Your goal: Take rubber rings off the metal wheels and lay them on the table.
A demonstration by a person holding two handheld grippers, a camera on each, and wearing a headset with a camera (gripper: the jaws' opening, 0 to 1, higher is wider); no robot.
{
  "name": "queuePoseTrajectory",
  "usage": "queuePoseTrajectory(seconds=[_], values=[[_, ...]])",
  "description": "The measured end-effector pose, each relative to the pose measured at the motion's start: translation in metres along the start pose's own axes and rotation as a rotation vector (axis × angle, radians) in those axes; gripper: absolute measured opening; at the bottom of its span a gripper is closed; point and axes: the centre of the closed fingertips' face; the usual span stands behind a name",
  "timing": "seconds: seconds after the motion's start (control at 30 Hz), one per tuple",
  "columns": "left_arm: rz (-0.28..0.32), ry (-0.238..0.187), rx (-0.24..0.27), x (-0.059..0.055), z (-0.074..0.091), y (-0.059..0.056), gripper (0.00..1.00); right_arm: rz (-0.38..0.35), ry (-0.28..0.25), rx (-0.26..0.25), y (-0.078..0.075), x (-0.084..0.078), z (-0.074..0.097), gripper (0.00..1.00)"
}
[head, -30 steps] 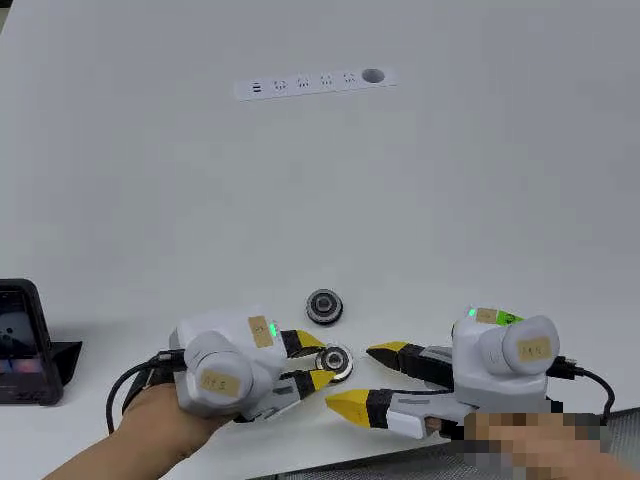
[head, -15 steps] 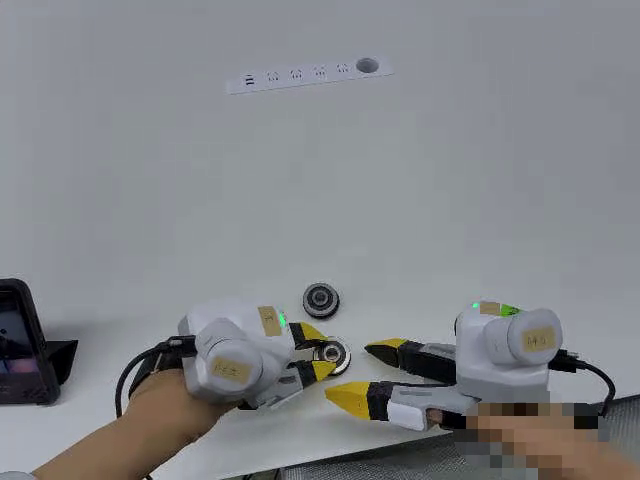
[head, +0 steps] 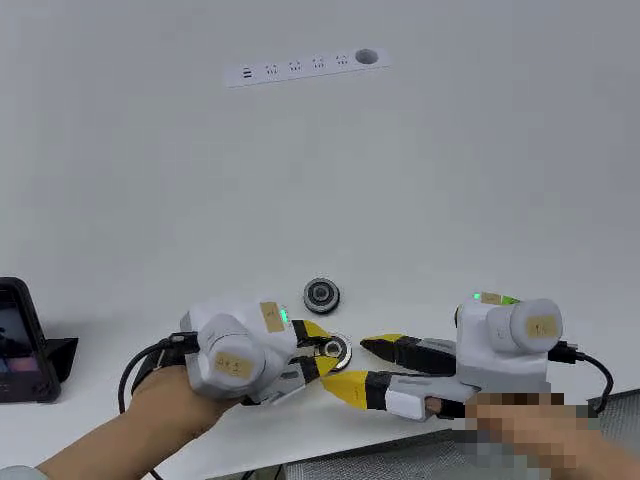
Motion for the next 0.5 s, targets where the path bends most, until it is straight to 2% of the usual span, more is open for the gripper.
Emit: queuePoseTrajectory(seconds=[0.17, 0.5], values=[[0.01, -0.006, 0.004, 0.0, 0.0, 0.0, 0.13, -0.031, -0.007, 0.017, 0.0, 0.001, -0.003, 0.55], [0.033, -0.016, 0.007, 0.0, 0.001, 0.0, 0.12, -0.034, 0.011, 0.045, -0.001, 0.002, -0.012, 0.56]])
Point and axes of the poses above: the centre of the closed fingertips' face, and the gripper's own axes: z roughly backward along the fingers, y roughly to its left, x roughly out of its top, and after that the axes turned 3 degrees about -x, right-handed
